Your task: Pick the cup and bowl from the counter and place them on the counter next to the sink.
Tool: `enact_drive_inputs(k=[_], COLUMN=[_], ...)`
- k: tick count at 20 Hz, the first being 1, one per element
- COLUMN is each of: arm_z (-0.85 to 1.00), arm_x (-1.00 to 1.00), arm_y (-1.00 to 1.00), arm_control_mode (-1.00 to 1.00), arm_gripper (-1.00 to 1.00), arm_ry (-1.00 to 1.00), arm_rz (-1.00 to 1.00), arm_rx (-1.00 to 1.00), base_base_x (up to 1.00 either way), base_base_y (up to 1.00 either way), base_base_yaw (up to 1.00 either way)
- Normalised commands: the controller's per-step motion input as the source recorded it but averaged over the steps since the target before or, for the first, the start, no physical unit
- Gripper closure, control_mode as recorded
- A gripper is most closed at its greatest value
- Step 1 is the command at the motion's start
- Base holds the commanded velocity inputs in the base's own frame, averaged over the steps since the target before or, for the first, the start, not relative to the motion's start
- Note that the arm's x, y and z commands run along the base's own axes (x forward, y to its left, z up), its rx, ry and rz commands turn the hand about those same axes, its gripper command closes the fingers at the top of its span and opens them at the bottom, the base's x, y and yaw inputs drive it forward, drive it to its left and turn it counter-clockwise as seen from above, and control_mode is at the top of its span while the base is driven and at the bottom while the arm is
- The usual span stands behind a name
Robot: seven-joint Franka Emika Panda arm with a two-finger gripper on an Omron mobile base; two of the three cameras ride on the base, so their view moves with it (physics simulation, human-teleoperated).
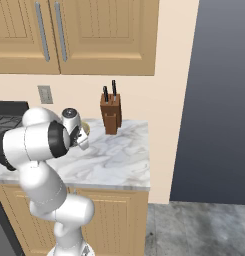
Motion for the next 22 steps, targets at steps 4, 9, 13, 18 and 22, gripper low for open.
enact_drive_inputs(k=[4, 9, 13, 18, 22], arm_z=[-0.02, 0.0, 0.0, 0.0, 0.0], arm_x=[0.07, 0.0, 0.0, 0.0, 0.0], arm_y=[0.09, 0.09, 0.0, 0.0, 0.0], arm_control_mode=[-1.0, -1.0, -1.0, -1.0, -1.0], arm_gripper=[-1.0, 1.0, 1.0, 1.0, 1.0], arm_ry=[0.02, 0.01, 0.0, 0.0, 0.0], arm_rz=[-0.01, 0.0, 0.0, 0.0, 0.0], arm_rx=[0.0, 0.0, 0.0, 0.0, 0.0], base_base_x=[0.0, 0.0, 0.0, 0.0, 0.0], base_base_y=[0.0, 0.0, 0.0, 0.0, 0.0], base_base_yaw=[0.0, 0.0, 0.0, 0.0, 0.0])
